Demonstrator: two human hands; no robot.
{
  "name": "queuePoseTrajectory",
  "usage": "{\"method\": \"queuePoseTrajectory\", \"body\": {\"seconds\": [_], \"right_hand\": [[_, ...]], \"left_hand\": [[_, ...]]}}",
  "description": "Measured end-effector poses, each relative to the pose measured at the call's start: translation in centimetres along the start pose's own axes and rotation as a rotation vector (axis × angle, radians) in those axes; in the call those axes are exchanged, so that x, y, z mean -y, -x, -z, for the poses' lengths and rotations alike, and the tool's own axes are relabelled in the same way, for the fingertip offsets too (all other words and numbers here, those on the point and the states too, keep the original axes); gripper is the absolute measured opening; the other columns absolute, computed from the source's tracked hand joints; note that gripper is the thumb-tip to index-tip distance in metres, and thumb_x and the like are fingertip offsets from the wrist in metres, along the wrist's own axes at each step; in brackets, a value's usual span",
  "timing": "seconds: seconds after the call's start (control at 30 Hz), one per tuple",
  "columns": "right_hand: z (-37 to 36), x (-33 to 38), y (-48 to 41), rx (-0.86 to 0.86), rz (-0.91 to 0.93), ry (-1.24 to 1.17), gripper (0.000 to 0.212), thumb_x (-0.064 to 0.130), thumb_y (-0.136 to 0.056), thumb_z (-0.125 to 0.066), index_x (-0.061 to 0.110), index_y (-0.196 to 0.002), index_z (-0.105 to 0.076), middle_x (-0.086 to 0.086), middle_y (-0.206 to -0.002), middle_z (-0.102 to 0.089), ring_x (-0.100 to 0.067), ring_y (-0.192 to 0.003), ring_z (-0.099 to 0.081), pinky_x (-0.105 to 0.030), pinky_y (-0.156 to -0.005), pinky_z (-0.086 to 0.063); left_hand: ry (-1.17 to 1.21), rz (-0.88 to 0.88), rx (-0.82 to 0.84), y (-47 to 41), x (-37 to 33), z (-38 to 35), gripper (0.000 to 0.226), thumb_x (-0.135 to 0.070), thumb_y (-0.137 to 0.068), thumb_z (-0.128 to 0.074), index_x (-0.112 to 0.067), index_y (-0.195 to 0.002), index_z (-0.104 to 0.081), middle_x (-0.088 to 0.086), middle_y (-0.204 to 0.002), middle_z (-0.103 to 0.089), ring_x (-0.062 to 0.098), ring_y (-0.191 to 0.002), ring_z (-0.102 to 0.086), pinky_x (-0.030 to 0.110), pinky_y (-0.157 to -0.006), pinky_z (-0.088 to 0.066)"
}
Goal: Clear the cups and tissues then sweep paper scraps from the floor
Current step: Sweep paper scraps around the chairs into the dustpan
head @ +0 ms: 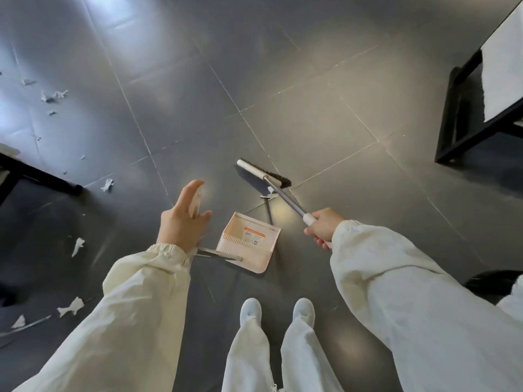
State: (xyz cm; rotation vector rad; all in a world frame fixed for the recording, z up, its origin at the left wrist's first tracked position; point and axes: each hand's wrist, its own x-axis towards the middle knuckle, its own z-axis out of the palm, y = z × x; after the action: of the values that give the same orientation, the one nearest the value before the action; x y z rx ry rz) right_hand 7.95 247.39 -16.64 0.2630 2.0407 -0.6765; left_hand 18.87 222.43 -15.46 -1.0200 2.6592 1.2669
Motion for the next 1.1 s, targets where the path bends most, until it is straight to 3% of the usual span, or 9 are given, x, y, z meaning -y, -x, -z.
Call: {"method": "queuePoseTrajectory", "body": {"seconds": [0.13,0.3,0.4,0.53,0.7,0.77,0.87,0.97,1.1], "right_hand": [[1.0,0.5,-0.5,0.025,-0.013,0.071,0.028,0.015,-0.095,-0.051,0.004,-0.120,-0.059,-0.008,-0.065,-0.053,-0.019,-0.058,-0.048,-0.030,-0.063,-0.042],[0.2,0.8,0.3,0.029,0.004,0.149,0.029,0.014,-0.098,-0.047,0.006,-0.124,-0.055,-0.009,-0.074,-0.056,-0.020,-0.067,-0.052,-0.030,-0.070,-0.045],[-1.3,1.2,1.6,0.050,0.009,0.339,0.018,0.011,-0.100,-0.040,0.005,-0.101,-0.057,-0.006,-0.073,-0.055,-0.023,-0.076,-0.053,-0.029,-0.075,-0.044],[-2.6,2.1,4.3,0.145,-0.016,0.502,0.024,0.018,-0.098,-0.042,0.011,-0.076,-0.050,-0.002,-0.064,-0.052,-0.022,-0.066,-0.050,-0.027,-0.068,-0.041],[-0.4,4.5,8.0,0.322,-0.122,0.239,0.029,0.015,-0.098,-0.048,0.011,-0.069,-0.044,0.000,-0.047,-0.042,-0.009,-0.035,-0.037,-0.016,-0.032,-0.033],[0.9,5.1,9.4,0.401,-0.252,0.045,0.025,0.015,-0.098,-0.046,0.011,-0.073,-0.043,0.001,-0.040,-0.036,-0.006,-0.028,-0.029,-0.012,-0.029,-0.026],[0.9,5.6,11.2,0.395,-0.221,-0.072,0.005,0.010,-0.096,-0.047,0.009,-0.092,-0.050,0.000,-0.046,-0.035,-0.004,-0.030,-0.028,-0.011,-0.028,-0.026],[-1.2,5.1,11.4,0.278,-0.055,-0.068,0.032,0.003,-0.092,-0.053,0.001,-0.125,-0.052,-0.002,-0.054,-0.038,-0.005,-0.029,-0.031,-0.012,-0.030,-0.028],[-5.2,5.3,10.6,0.114,0.141,-0.082,0.051,0.003,-0.088,-0.060,0.022,-0.135,-0.050,-0.003,-0.058,-0.045,-0.006,-0.032,-0.036,-0.014,-0.033,-0.033]], "left_hand": [[0.171,0.027,0.035,-0.1,-0.1,0.1,0.047,-0.014,-0.093,-0.053,-0.059,-0.108,-0.051,0.013,-0.072,-0.060,0.017,-0.042,-0.054,0.031,-0.041,-0.050],[0.117,0.056,0.028,-0.8,0.1,0.5,0.046,-0.017,-0.092,-0.051,-0.061,-0.105,-0.049,0.009,-0.068,-0.054,0.011,-0.036,-0.045,0.024,-0.035,-0.040],[0.080,0.026,0.032,-1.2,0.3,0.6,0.044,-0.020,-0.089,-0.056,-0.059,-0.107,-0.047,0.008,-0.073,-0.055,0.015,-0.041,-0.048,0.023,-0.039,-0.042],[0.075,0.004,0.036,-1.5,0.6,0.7,0.044,-0.020,-0.088,-0.057,-0.056,-0.110,-0.045,0.012,-0.093,-0.059,0.023,-0.058,-0.055,0.024,-0.057,-0.047],[0.098,-0.036,0.019,-0.8,0.4,0.8,0.041,-0.019,-0.091,-0.054,-0.051,-0.115,-0.046,0.012,-0.100,-0.058,0.024,-0.069,-0.053,0.036,-0.074,-0.053],[0.099,-0.048,-0.002,-0.5,0.7,1.2,0.041,-0.015,-0.091,-0.052,-0.046,-0.119,-0.047,0.014,-0.099,-0.058,0.025,-0.068,-0.052,0.037,-0.074,-0.052],[0.131,-0.030,-0.037,-0.6,1.2,2.0,0.042,-0.013,-0.092,-0.051,-0.043,-0.121,-0.048,0.019,-0.102,-0.059,0.037,-0.072,-0.056,0.039,-0.075,-0.052],[0.181,-0.036,-0.083,-1.2,1.2,3.3,0.041,-0.014,-0.092,-0.051,-0.042,-0.122,-0.048,0.015,-0.098,-0.056,0.029,-0.067,-0.051,0.036,-0.074,-0.051],[0.207,-0.088,-0.167,-2.7,0.9,6.6,0.042,-0.015,-0.093,-0.050,-0.043,-0.124,-0.047,0.008,-0.100,-0.056,0.028,-0.074,-0.056,0.035,-0.078,-0.051]]}}
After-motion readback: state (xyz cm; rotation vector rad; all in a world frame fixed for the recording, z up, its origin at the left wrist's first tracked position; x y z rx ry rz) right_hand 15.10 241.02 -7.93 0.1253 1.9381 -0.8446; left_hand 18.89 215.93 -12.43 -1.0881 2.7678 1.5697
